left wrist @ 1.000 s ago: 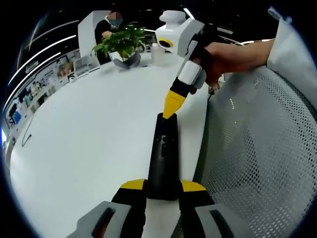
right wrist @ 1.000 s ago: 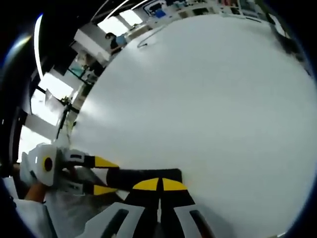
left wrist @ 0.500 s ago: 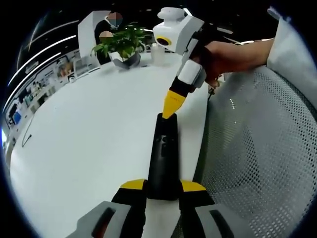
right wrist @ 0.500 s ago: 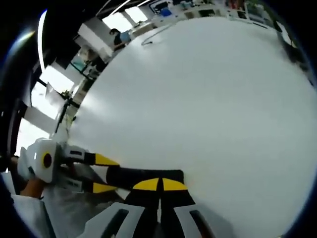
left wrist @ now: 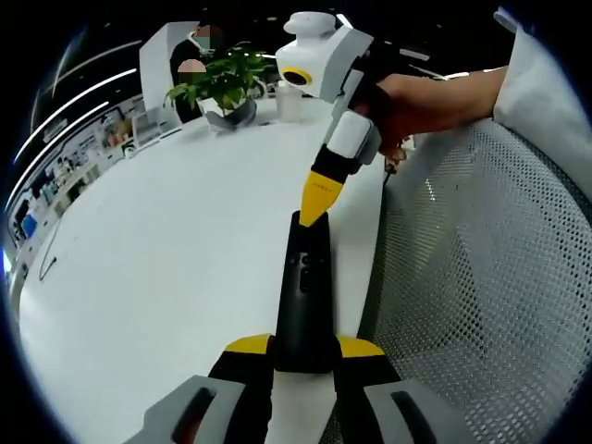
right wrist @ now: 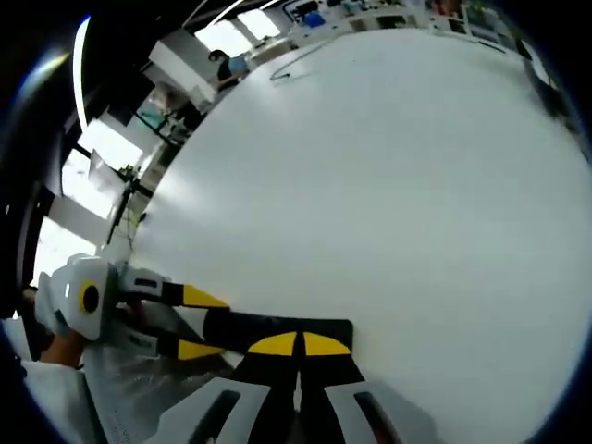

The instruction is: Press the specified remote control buttons in sequence, fully releasing each button before pressing the next.

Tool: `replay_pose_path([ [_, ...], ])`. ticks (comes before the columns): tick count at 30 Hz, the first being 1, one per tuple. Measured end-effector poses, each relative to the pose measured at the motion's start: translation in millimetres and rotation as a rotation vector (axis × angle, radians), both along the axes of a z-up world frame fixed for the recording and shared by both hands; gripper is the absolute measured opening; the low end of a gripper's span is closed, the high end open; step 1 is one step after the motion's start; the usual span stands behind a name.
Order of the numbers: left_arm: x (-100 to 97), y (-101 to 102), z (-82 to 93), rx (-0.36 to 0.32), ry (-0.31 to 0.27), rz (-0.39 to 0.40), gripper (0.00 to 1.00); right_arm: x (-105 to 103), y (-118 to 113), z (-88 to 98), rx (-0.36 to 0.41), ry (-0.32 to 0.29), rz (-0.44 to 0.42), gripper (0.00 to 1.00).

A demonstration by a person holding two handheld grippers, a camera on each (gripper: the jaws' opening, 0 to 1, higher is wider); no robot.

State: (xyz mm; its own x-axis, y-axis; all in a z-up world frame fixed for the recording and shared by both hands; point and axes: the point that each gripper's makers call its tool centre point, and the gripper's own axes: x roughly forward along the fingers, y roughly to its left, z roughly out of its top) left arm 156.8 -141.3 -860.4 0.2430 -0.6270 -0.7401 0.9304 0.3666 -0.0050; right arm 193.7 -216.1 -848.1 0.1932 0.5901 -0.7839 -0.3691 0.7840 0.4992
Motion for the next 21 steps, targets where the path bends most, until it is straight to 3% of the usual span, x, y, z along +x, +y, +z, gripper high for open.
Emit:
replay_pose_path([
  [12, 0.6, -1.1, -0.7, -0.002, 0.001, -0.002, 0.24, -3.6, -0.8, 0.0, 0.011, 0.054, -0.014, 0.0],
  [21, 0.8, -2.1, -1.0, -0.008, 0.001, -0.002, 0.24, -3.5, -2.1, -2.7, -0.025, 0.031, 0.002, 0.0],
])
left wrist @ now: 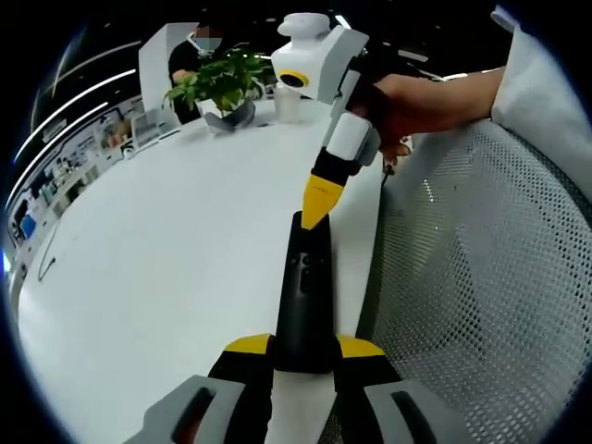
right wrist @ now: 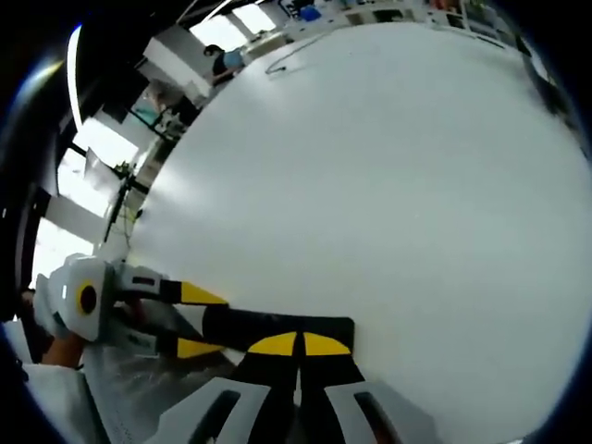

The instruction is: Press the specified remote control buttons in sequence, fully releasing each button before pressing the next.

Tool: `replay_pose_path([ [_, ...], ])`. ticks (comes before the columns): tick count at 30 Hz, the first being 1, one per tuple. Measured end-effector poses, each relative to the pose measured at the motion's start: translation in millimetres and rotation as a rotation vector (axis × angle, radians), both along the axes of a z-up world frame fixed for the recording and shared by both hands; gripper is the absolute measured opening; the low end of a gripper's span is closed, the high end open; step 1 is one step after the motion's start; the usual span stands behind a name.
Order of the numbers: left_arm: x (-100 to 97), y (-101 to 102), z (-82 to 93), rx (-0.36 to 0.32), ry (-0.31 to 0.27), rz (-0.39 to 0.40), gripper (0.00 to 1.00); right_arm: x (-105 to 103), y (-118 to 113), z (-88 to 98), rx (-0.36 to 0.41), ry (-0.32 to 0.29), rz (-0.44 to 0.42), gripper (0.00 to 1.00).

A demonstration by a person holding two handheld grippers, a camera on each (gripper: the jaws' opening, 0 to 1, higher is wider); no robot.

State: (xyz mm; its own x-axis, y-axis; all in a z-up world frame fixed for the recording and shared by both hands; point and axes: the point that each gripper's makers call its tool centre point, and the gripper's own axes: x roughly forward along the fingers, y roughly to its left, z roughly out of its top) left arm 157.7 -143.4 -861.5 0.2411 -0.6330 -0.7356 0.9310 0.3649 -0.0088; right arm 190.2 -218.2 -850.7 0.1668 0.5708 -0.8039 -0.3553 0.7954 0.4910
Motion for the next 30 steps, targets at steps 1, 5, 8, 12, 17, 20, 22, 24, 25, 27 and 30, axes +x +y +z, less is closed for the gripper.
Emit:
replay_pose_path([
  [1, -0.1, 0.0, 0.0, 0.0, 0.0, 0.0, 0.24, 0.0, -0.1, 0.1, 0.002, 0.003, -0.002, 0.0],
  [5, -0.3, -0.1, 0.0, -0.001, 0.0, 0.0, 0.24, -0.8, 0.5, -0.4, -0.002, -0.003, 0.003, 0.0],
  [8, -0.3, -0.3, 0.0, -0.002, -0.001, 0.001, 0.24, -0.7, -0.1, -1.0, 0.0, -0.007, 0.002, 0.0],
  [12, -0.8, -0.3, 0.1, -0.003, 0.0, 0.002, 0.24, 0.0, -1.4, -1.1, 0.047, 0.031, -0.042, 0.0],
  [17, -0.9, -0.2, 0.2, -0.005, 0.001, 0.005, 0.24, -0.2, -0.7, -0.9, 0.063, 0.033, -0.061, 0.0],
  [20, -1.1, -0.1, 0.3, -0.006, 0.001, 0.005, 0.24, 0.5, 0.5, -1.0, 0.055, 0.046, -0.07, 0.0],
  [22, -1.1, -0.3, 0.4, -0.007, 0.001, 0.005, 0.24, 0.7, 1.3, -1.4, 0.037, 0.068, -0.062, 0.0],
  [24, -1.2, -0.5, 0.4, -0.008, -0.003, 0.003, 0.24, 1.1, 1.7, -2.0, 0.015, 0.089, -0.052, 0.0],
  [25, -1.2, -0.4, 0.4, -0.009, -0.003, 0.005, 0.24, 1.0, 1.9, -2.2, 0.001, 0.099, -0.047, 0.0],
  [27, -1.0, -0.5, 0.5, -0.009, -0.002, 0.005, 0.24, 1.0, 2.2, -2.4, -0.015, 0.114, -0.041, 0.0],
  [30, -1.0, -0.5, 0.5, -0.006, 0.0, 0.007, 0.24, 0.5, 1.6, -2.8, -0.025, 0.133, -0.046, 0.0],
])
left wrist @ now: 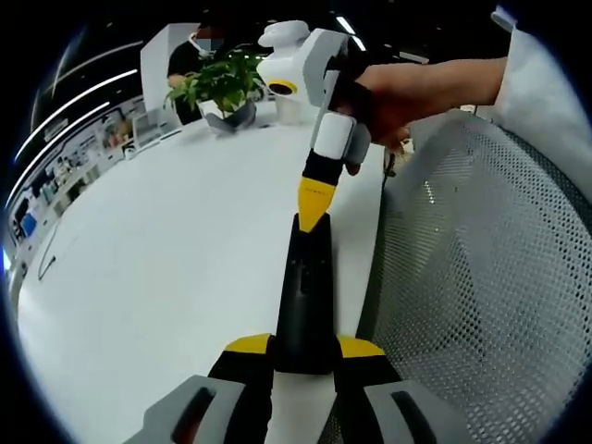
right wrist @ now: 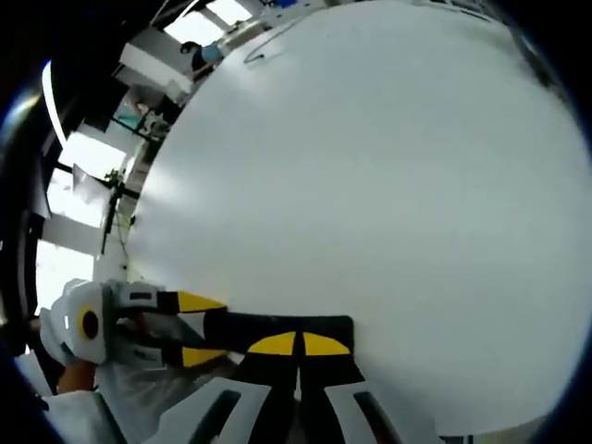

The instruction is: Press the specified remote control buttons in sequence, fully releasing each button before pressing the next.

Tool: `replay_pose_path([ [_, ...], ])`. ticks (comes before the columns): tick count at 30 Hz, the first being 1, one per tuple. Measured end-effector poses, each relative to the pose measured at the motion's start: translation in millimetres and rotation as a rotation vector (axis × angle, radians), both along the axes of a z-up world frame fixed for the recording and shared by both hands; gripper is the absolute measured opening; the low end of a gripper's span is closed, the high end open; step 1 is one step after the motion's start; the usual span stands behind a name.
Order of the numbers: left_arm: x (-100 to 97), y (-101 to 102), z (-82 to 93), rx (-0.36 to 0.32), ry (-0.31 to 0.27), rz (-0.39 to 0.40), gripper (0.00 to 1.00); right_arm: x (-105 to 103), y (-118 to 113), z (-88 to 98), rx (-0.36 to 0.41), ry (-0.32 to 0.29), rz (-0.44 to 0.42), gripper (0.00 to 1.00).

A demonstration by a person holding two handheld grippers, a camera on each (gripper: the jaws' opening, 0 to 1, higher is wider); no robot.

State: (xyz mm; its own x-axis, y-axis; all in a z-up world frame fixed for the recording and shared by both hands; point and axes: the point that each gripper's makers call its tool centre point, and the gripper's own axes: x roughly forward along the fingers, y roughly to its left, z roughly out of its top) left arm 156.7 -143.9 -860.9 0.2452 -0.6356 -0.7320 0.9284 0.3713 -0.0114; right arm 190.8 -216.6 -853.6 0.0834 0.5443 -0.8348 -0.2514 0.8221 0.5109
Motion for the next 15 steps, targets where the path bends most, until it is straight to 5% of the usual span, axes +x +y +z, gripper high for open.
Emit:
replay_pose_path([
  [4, -0.4, 0.2, 0.2, 0.002, 0.003, 0.001, 0.24, -1.8, 0.7, 0.1, -0.029, -0.004, 0.013, 0.0],
  [11, -0.6, 0.2, 0.3, 0.006, 0.0, -0.004, 0.24, -2.1, 0.9, -0.8, -0.147, -0.133, 0.139, 0.0],
  [15, -0.4, 0.4, 0.1, 0.007, 0.001, -0.005, 0.24, -0.8, 0.1, -1.6, -0.135, -0.075, 0.095, 0.0],
])
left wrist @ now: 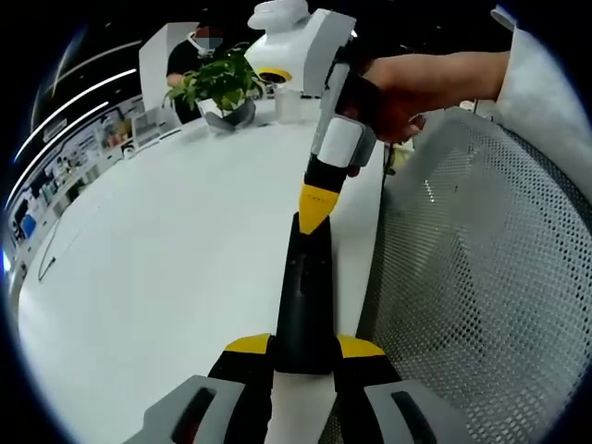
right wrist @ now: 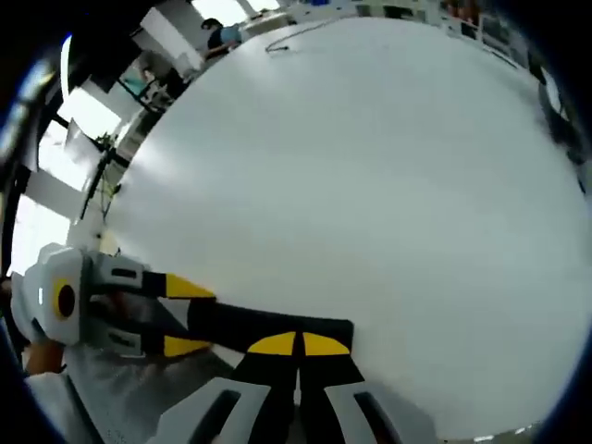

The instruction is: Press the specified remote control buttons in sequence, fully releasing each button before pressing the next.

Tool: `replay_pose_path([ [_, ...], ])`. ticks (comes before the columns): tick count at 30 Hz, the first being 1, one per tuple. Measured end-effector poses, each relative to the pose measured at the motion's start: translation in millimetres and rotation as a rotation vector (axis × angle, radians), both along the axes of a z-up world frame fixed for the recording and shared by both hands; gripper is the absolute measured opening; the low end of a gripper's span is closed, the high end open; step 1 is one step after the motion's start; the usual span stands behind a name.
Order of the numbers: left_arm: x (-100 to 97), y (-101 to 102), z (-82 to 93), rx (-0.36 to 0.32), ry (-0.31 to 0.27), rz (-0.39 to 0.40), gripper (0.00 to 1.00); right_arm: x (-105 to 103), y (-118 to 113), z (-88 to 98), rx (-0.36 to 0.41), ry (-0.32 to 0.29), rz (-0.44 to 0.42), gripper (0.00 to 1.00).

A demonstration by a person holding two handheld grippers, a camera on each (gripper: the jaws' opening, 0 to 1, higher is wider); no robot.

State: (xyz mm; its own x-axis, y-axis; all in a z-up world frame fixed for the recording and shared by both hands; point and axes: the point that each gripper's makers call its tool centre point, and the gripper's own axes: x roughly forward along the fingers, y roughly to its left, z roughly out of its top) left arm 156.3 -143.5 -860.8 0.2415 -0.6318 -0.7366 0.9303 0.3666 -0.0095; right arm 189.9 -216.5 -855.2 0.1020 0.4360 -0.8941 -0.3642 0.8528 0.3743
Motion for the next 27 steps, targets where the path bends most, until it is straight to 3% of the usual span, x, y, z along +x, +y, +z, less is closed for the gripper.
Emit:
replay_pose_path([
  [4, 0.2, 0, 0.0, -0.014, -0.01, -0.014, 0.24, 0, -1, 0.6, 0.023, 0.021, -0.032, 0.0],
  [11, 0.7, -1, 0.4, -0.015, -0.007, -0.007, 0.24, 1, -3, 4.1, 0.129, 0.018, -0.15, 0.0],
  [13, 1.0, -1, 0.4, -0.016, -0.008, -0.003, 0.24, 2, -2, 4.3, 0.141, 0.014, -0.148, 0.0],
  [17, 0.8, -1, 0.5, -0.018, -0.01, 0.003, 0.24, 4, 13, 12.1, 0.253, -0.076, -0.086, 0.0],
  [27, 0.7, -2, 1.3, -0.024, -0.012, 0.007, 0.24, 4, 17, 10.1, 0.242, -0.062, -0.064, 0.0],
])
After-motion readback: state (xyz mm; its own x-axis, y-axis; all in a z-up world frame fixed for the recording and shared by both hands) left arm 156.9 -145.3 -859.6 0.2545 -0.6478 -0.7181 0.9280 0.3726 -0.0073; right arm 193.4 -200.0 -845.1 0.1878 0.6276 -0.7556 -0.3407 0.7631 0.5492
